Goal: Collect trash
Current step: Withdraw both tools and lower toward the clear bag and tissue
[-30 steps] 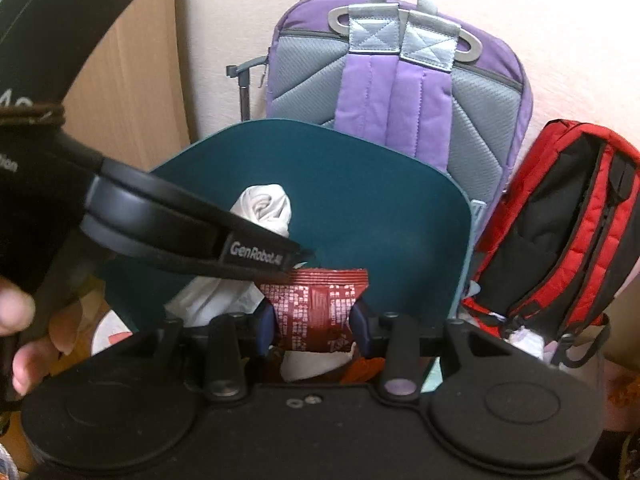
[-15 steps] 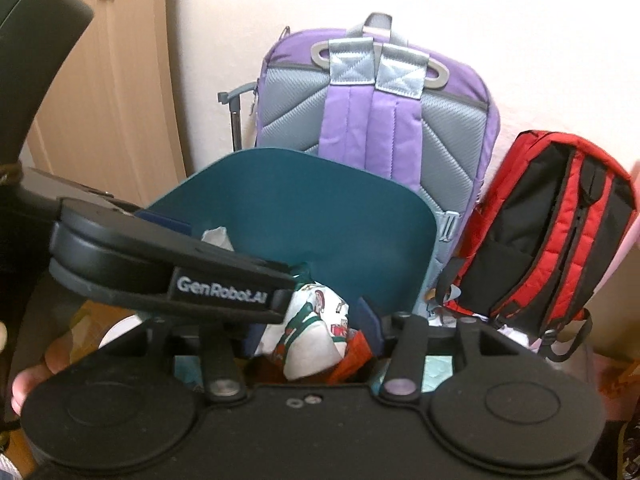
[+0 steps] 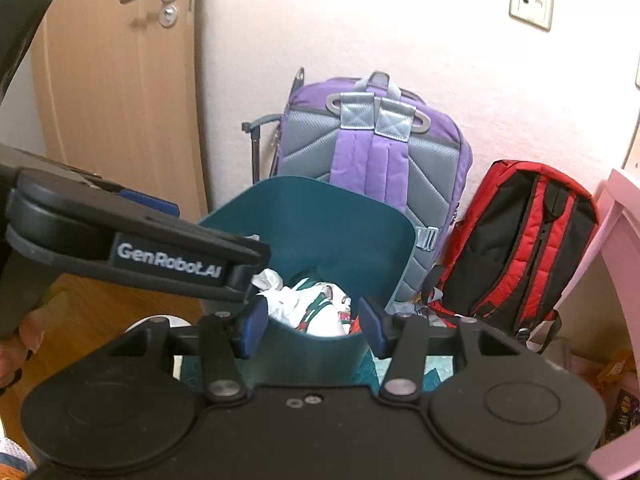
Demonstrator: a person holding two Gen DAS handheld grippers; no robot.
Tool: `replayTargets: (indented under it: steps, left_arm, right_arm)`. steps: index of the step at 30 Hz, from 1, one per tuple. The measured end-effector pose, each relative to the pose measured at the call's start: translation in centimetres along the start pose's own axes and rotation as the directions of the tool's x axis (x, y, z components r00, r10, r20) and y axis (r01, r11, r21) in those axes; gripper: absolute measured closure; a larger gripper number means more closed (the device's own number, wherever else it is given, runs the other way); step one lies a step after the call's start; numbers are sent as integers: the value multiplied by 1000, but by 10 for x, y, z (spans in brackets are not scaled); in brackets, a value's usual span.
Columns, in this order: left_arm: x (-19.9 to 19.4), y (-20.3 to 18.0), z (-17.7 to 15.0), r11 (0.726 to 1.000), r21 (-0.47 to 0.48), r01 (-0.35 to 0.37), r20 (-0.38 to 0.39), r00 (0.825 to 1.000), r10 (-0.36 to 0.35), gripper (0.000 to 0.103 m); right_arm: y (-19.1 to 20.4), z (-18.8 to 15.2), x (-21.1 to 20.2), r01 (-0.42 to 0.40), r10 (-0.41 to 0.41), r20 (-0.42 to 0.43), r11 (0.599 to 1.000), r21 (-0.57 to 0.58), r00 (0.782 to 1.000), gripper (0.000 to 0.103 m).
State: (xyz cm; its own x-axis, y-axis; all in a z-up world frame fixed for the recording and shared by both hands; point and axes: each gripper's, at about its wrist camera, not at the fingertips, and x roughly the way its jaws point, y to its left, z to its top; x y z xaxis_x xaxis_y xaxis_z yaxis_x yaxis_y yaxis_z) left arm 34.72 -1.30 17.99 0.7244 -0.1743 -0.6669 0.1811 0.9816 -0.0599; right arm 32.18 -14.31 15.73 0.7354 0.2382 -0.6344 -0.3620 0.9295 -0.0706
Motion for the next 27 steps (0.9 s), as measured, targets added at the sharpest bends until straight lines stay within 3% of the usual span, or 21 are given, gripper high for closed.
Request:
replayTargets:
  steps: [10, 19, 22, 24, 27]
  left_arm:
    - [-62, 11, -47, 1000, 13, 21, -5, 1000, -21, 20]
    - [-101, 42, -100, 998, -1, 57, 0, 998, -57, 20]
    - [-104, 54, -119, 999, 6, 46, 3, 999, -46, 14]
    - [-103, 64, -134, 999, 13, 30, 9, 999, -31, 3]
    - [-96, 79, -158, 1000, 17, 14, 19, 1000, -14, 2]
  right_arm:
    - [22, -17, -52, -61, 61, 5, 998, -10, 998, 53]
    - [61, -46, -66, -156, 154, -32, 984, -82, 988, 53]
    - [74, -57, -59, -190, 186, -52, 978, -92, 981, 53]
    - [80, -66, -54, -216, 211, -69, 973, -87, 975, 53]
    - [93, -82, -40, -257, 247, -105, 963, -84, 963, 53]
